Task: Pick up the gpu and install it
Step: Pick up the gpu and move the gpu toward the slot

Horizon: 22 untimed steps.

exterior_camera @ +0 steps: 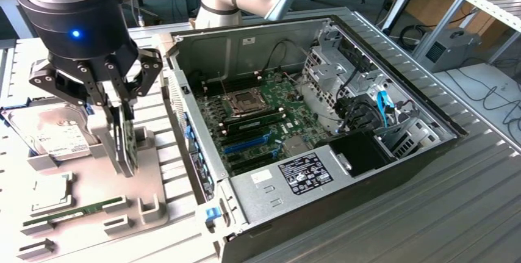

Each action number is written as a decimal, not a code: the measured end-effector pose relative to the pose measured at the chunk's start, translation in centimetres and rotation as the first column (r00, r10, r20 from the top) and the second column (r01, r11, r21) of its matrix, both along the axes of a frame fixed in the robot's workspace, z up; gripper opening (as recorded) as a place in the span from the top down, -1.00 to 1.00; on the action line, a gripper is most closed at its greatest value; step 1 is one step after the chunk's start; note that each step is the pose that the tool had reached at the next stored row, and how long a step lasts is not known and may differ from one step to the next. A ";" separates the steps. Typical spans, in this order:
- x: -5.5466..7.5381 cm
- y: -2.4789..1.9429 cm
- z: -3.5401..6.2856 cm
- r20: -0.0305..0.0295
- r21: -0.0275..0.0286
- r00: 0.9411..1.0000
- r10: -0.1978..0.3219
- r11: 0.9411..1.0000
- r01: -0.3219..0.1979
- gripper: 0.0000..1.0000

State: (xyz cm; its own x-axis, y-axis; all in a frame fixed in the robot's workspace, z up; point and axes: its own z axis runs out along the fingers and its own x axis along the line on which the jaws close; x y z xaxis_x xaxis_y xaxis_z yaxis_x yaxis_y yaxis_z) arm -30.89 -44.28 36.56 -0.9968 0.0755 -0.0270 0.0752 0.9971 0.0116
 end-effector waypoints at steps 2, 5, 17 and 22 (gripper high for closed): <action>0.0 0.00 0.10 0.000 0.000 1.000 0.000 1.000 0.000 0.47; 0.0 0.00 0.26 0.000 0.000 1.000 0.000 1.000 0.000 0.47; 0.0 0.00 0.68 0.000 0.000 1.000 0.000 1.000 0.000 0.47; 0.0 0.00 0.89 0.000 0.000 1.000 0.000 1.000 0.000 0.47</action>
State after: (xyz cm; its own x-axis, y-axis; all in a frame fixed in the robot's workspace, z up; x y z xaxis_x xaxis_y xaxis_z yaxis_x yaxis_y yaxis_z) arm -30.89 -44.27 37.45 -0.9968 0.0755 -0.0270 0.0752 0.9971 0.0116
